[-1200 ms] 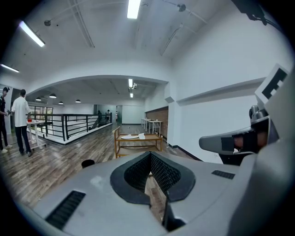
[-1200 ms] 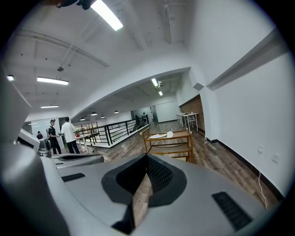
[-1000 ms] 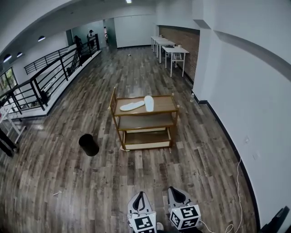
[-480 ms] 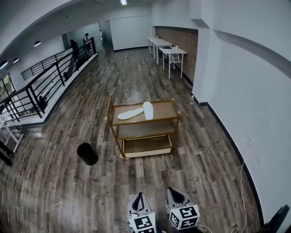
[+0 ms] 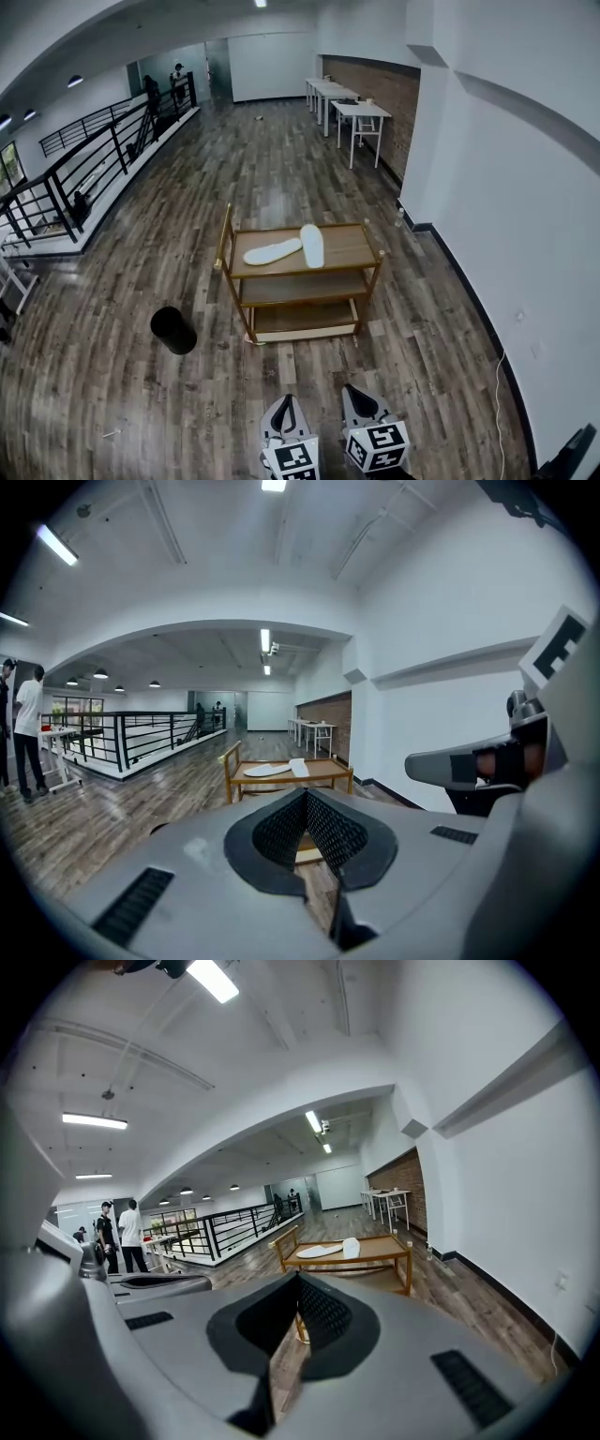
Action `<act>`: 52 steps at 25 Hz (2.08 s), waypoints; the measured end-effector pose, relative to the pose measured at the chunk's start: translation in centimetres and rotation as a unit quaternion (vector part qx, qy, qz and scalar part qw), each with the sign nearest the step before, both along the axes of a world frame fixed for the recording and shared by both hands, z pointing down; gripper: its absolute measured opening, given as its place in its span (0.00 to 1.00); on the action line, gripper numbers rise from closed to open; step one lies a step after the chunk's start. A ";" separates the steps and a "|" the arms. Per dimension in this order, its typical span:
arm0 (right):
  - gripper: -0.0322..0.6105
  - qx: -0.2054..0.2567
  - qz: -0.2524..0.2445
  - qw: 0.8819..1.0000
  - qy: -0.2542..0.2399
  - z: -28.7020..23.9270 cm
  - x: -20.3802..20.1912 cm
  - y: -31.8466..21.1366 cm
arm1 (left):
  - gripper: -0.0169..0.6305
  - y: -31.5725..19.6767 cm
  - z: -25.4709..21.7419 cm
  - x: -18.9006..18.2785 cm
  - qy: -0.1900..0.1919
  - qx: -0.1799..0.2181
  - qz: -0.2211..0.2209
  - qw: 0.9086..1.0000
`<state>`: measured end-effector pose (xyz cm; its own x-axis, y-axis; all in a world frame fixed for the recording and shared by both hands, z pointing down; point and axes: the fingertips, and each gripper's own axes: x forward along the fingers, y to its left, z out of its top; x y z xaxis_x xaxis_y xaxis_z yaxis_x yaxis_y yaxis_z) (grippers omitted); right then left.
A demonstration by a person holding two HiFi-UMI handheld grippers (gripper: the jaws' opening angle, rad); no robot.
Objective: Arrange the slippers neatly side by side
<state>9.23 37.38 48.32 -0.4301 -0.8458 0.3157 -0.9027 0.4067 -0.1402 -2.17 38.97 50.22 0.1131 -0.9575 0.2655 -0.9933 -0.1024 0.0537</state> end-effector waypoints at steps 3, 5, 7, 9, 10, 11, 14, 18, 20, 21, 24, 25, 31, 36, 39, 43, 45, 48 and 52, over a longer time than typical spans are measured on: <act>0.05 0.003 0.004 1.000 0.000 0.1 -1.1 -2.7 | 0.03 -2.8 0.1 -1.1 0.001 0.003 0.004 1.000; 0.05 0.002 0.006 1.000 0.001 0.4 -1.7 -3.9 | 0.03 -4.2 0.3 -1.5 0.002 0.003 0.008 1.000; 0.05 -0.001 0.011 1.000 0.003 0.7 -1.9 -4.7 | 0.03 -5.2 0.5 -1.6 0.006 0.001 0.012 1.000; 0.05 -0.006 0.018 1.000 0.004 1.2 -1.8 -5.3 | 0.03 -6.0 0.9 -1.5 0.007 -0.003 0.018 1.000; 0.05 -0.009 0.023 1.000 0.005 1.4 -1.6 -5.6 | 0.03 -6.3 1.2 -1.2 0.008 -0.006 0.024 1.000; 0.05 -0.012 0.027 1.000 0.006 1.6 -1.4 -6.0 | 0.03 -6.6 1.4 -0.9 0.008 -0.010 0.030 0.999; 0.05 -0.019 0.034 0.999 0.009 2.1 -1.0 -7.4 | 0.03 -7.8 1.9 -0.4 0.011 -0.021 0.042 0.999; 0.05 -0.024 0.022 0.999 0.006 2.6 -1.4 -10.1 | 0.03 -10.3 2.6 -0.9 0.009 -0.030 0.030 0.999; 0.05 -0.024 0.013 1.000 0.005 2.7 -1.4 -12.0 | 0.03 -12.0 3.0 -0.7 0.009 -0.037 0.022 0.999; 0.05 -0.024 0.011 1.000 0.004 2.8 -1.2 -13.1 | 0.03 -12.9 3.2 -0.5 0.010 -0.040 0.020 0.999; 0.05 -0.025 0.003 1.000 0.000 2.8 -0.9 -16.6 | 0.03 -16.2 3.0 0.3 0.009 -0.039 0.018 0.999; 0.05 -0.024 0.001 1.000 0.000 2.6 -0.7 -17.8 | 0.03 -17.4 2.8 0.5 0.007 -0.037 0.017 0.999; 0.05 -0.019 -0.012 1.000 -0.004 1.6 0.6 -25.0 | 0.03 -24.5 1.3 1.5 -0.003 -0.027 0.003 1.000; 0.05 -0.022 -0.023 0.999 -0.007 1.5 1.4 -29.3 | 0.03 -28.5 1.4 2.4 -0.006 -0.034 -0.007 0.999; 0.05 -0.023 -0.028 0.999 -0.009 1.4 1.8 -31.2 | 0.03 -30.2 1.3 2.7 -0.007 -0.038 -0.011 0.999; 0.05 -0.024 -0.030 0.999 -0.014 1.6 1.9 -32.9 | 0.03 -31.9 1.4 2.7 -0.011 -0.038 -0.016 0.999; 0.05 -0.027 -0.032 0.999 -0.014 2.0 1.8 -33.4 | 0.03 -32.3 1.7 2.7 -0.011 -0.040 -0.019 0.999; 0.05 -0.031 -0.036 0.999 -0.014 2.2 1.7 -34.2 | 0.03 -33.1 1.9 2.5 -0.008 -0.043 -0.025 0.999; 0.05 -0.035 -0.038 0.999 -0.013 2.5 1.3 -35.8 | 0.03 -34.7 2.1 2.1 -0.004 -0.048 -0.028 0.998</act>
